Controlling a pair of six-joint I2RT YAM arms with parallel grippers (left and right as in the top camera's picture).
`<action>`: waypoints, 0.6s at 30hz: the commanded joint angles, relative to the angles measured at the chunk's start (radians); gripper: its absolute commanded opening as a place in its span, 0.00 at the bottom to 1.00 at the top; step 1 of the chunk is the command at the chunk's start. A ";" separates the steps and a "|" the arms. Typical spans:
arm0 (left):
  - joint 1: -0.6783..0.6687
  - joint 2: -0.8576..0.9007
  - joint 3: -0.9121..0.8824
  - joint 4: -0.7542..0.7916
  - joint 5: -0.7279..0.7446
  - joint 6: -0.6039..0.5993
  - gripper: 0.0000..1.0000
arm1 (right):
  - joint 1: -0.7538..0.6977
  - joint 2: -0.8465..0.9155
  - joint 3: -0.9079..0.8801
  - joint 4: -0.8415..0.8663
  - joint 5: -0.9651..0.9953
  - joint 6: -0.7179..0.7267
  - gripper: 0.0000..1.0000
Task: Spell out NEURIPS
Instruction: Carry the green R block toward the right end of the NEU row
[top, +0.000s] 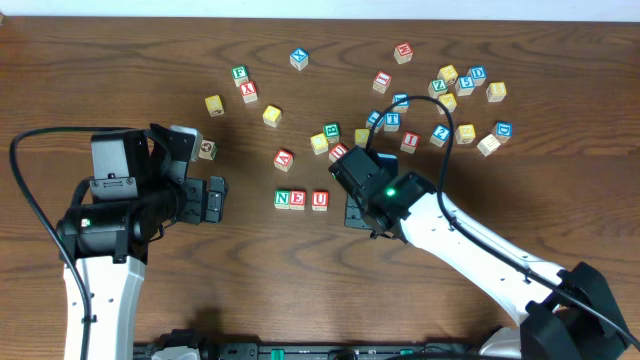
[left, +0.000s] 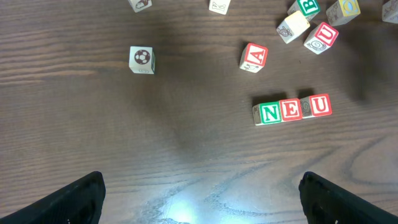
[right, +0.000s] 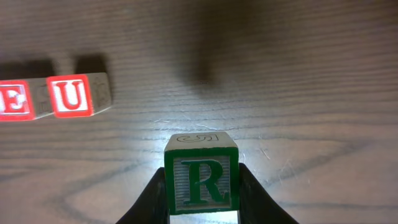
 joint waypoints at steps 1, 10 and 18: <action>0.005 -0.006 0.021 -0.001 0.012 0.013 0.98 | 0.006 -0.006 -0.061 0.067 0.010 0.026 0.01; 0.005 -0.006 0.021 -0.001 0.012 0.013 0.98 | 0.006 -0.005 -0.126 0.181 0.010 0.026 0.01; 0.005 -0.006 0.021 -0.001 0.012 0.013 0.98 | 0.005 0.061 -0.125 0.212 0.011 0.026 0.01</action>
